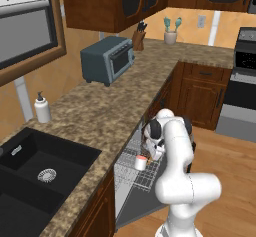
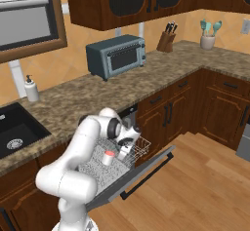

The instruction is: Pick up the cup and bowl from the counter, place them in the dishwasher, and close the dishwasher door.

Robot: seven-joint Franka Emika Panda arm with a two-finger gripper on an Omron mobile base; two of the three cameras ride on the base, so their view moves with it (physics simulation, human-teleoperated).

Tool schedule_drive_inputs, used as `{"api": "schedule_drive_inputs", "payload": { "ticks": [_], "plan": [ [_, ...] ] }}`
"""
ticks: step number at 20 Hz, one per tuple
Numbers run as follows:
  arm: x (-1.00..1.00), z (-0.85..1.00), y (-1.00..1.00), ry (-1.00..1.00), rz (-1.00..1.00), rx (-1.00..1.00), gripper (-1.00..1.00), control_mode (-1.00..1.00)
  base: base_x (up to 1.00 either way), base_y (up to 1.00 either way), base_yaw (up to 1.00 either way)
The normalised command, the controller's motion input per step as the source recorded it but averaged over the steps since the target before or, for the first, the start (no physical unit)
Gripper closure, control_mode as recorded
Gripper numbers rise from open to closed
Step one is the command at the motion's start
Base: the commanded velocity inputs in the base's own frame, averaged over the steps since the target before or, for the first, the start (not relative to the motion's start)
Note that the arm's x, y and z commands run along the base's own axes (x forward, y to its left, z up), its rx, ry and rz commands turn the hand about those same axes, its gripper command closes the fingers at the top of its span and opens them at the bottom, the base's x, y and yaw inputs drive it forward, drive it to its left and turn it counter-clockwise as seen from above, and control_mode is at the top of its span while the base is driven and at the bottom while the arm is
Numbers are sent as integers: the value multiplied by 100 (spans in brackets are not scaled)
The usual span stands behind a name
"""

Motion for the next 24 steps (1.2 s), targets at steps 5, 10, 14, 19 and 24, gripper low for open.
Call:
{"api": "schedule_drive_inputs", "payload": {
  "ticks": [5,10,14,19,24],
  "plan": [
    [18,-76,-3,17,0,5,-100,-100,0,0,0],
    [-8,-37,-8,5,0,5,-100,-100,0,0,0],
    [-86,32,-39,-12,-1,6,-100,-100,0,0,0],
    [-96,82,-48,-21,-3,5,-100,-100,0,0,0],
    [-97,80,-70,-23,-4,6,-100,-100,0,0,0]
  ]
}}
